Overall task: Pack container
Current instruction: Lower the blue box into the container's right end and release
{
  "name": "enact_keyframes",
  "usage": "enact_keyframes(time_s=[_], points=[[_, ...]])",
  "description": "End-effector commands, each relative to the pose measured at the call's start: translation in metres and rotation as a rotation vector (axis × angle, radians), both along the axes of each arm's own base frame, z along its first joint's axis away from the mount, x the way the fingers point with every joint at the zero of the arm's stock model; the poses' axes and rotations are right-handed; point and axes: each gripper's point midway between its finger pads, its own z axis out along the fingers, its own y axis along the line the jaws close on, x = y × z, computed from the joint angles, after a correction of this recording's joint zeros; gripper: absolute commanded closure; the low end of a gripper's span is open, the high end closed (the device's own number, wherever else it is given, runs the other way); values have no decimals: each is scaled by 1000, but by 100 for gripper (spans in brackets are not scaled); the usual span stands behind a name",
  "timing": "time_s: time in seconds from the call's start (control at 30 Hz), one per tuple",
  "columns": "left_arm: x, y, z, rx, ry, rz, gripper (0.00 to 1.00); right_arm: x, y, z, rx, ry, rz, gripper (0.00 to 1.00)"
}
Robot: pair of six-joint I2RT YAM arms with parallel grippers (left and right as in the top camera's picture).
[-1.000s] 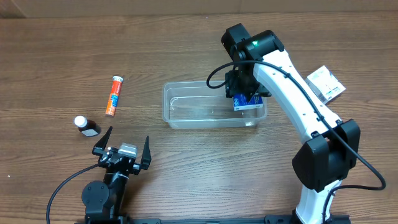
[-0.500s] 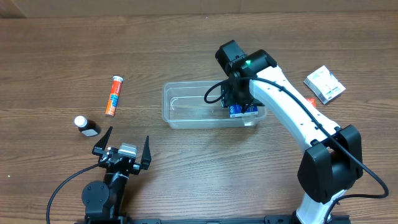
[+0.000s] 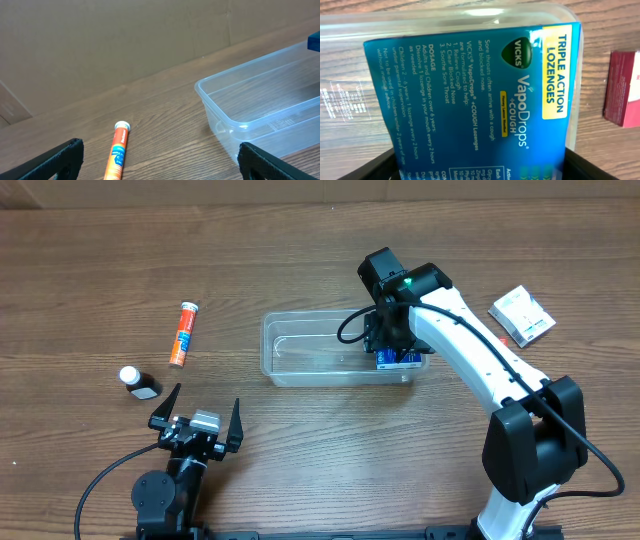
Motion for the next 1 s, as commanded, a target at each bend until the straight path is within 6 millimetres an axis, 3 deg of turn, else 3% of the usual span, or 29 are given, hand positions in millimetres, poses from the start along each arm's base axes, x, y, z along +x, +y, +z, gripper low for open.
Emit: enact_keyframes(time_s=[0.0,0.5,0.57,0.77,0.83,0.93,0.97], points=[[0,1,0,-7,-5,1,0,-1,-1,8,12,-16,-5,17],[0,1,0,-7,-5,1,0,-8,-3,10,7,11,-3,15],[0,1,0,-7,-5,1,0,-9,0,19,20,19,-2,15],[0,1,0,-7,-5,1,0,-16,5,91,77,8,3,16],[0,1,0,-7,-5,1,0,-30,4,95,84,60,4,17],[0,1,0,-7,-5,1,0,-46,3,93,74,124,8,30],[0,1,0,-7,-5,1,0,-47,5,93,71,128,15,46]])
